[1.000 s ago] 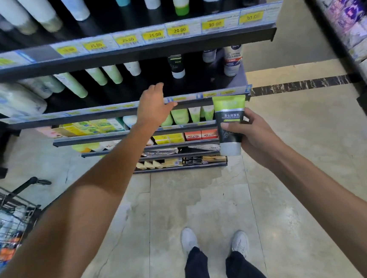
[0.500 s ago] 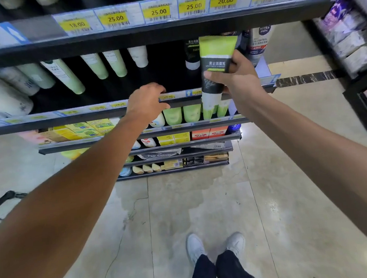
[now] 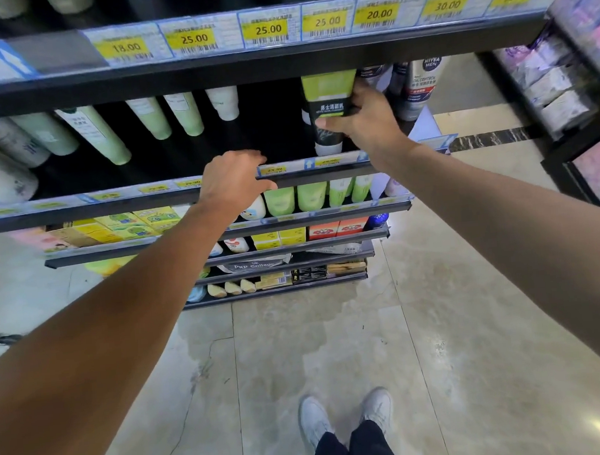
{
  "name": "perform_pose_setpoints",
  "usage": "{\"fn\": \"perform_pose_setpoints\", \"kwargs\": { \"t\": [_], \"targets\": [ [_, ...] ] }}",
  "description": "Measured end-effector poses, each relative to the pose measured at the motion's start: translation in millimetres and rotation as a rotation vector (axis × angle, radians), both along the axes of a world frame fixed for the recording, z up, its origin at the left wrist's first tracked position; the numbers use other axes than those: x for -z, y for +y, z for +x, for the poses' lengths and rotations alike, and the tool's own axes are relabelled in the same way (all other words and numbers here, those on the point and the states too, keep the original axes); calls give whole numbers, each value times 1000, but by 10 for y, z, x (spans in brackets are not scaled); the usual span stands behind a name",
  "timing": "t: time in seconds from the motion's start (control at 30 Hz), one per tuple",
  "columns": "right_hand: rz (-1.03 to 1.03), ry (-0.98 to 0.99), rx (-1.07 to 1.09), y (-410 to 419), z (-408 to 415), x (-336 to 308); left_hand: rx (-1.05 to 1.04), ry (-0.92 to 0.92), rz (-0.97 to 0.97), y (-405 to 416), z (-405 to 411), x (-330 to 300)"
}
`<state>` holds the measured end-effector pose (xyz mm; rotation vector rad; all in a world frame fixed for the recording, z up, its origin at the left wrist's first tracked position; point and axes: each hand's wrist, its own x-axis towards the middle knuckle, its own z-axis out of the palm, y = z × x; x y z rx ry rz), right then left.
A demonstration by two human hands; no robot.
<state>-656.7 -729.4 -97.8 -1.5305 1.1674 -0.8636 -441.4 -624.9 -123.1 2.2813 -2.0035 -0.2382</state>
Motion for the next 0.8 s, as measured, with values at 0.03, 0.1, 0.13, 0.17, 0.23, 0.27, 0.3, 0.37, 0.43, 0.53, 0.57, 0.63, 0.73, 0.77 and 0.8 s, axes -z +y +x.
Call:
{"fn": "perform_pose_setpoints", "kwargs": {
  "t": [0.03,0.1,0.13,0.17,0.23,0.27,0.3,0.37,0.43,0.53,0.57,0.63,0.73,0.77,0.8],
  "targets": [
    [-2,23,-23,-3,-6,38,-8,-6,9,-3,7,1],
    [-7,66,-59,-32,-28,82,-27,6,16,-10,3,-6],
    [0,94,-71,-56,-50,99,-36,14,18,-13,-2,-13],
    [8,125,-85,-79,-73,112,-41,19,22,-15,-7,-21],
    [7,202,-117,-111,-111,110,-40,17,25,-17,-19,-28],
    [0,234,-126,-124,-123,114,-40,17,24,-14,-25,-30],
    [-8,255,-124,-133,-127,122,-41,19,22,-9,-28,-32],
    [-20,273,-111,-135,-115,126,-43,20,21,-7,-29,-34],
    [-29,284,-105,-140,-94,144,-40,10,24,-12,-24,-28],
    [-41,308,-99,-125,-76,173,-36,-4,25,-22,-13,-13],
    [-46,313,-96,-130,-77,183,-36,-4,20,-23,-11,-7],
    [-56,321,-89,-136,-65,184,-38,1,18,-20,-13,-3],
    [-53,325,-84,-137,-47,188,-39,3,24,-24,-7,-2],
    [-51,324,-85,-143,-42,194,-36,-1,29,-25,-6,-4],
    [-38,329,-90,-134,-39,191,-35,-5,32,-18,-10,-11]
  ]
}}
